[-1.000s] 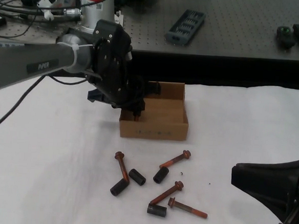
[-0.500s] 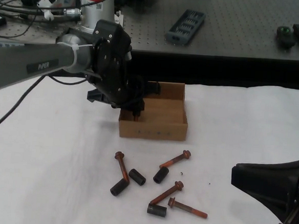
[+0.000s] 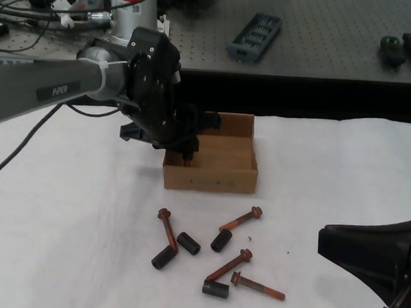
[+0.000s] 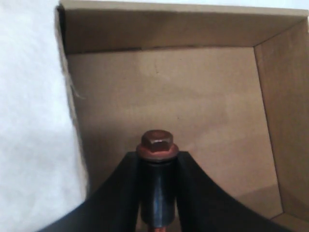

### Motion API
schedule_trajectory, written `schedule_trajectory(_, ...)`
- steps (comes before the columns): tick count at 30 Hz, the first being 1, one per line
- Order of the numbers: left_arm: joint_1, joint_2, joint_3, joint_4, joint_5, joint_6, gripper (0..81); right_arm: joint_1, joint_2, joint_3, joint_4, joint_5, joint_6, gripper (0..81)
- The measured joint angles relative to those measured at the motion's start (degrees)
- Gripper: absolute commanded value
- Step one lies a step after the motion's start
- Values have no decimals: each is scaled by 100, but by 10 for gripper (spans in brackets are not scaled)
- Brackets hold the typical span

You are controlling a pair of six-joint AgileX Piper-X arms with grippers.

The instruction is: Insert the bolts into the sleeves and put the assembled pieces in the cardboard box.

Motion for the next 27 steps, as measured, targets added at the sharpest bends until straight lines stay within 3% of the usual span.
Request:
schedule_trajectory(12, 0, -34, -31, 0, 101, -73, 263, 0, 0, 0, 0, 0, 0, 28)
schedule_trajectory(20, 0, -796, -31, 279, 519, 127, 263, 0, 0, 0, 0, 0, 0, 28)
schedule_trajectory(25, -20, -1375, -46, 1348, 479, 1620, 263, 0, 0, 0, 0, 14, 0, 28)
schedule_trajectory(26, -50, -1560, -55, 2037, 460, 1620, 263, 0, 0, 0, 0, 33, 0, 28)
schedule_trajectory(27, -72, -1645, -55, 2419, 266, 2216, 263, 0, 0, 0, 0, 56, 0, 28)
